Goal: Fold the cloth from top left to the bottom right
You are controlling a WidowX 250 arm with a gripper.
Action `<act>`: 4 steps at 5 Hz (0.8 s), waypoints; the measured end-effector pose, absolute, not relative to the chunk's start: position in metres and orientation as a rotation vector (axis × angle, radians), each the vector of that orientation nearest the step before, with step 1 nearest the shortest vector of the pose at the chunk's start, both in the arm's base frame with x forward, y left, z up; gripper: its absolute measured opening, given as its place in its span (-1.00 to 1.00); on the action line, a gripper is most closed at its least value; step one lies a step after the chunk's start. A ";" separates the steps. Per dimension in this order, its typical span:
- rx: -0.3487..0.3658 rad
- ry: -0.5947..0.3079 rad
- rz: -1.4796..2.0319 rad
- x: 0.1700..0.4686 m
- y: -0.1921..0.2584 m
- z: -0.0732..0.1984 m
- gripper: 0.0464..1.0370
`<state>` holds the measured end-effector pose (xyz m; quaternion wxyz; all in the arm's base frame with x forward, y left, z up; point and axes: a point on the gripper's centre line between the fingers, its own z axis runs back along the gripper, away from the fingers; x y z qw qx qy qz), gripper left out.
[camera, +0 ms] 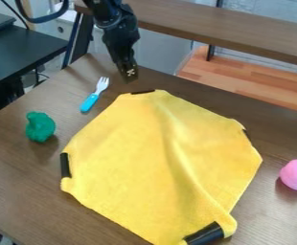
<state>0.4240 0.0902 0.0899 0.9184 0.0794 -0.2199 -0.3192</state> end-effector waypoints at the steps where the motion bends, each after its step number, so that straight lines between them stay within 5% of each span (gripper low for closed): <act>1: 0.158 -0.424 -0.647 0.437 0.094 0.077 0.92; 4: 0.169 -0.376 -0.646 0.468 0.089 0.053 0.92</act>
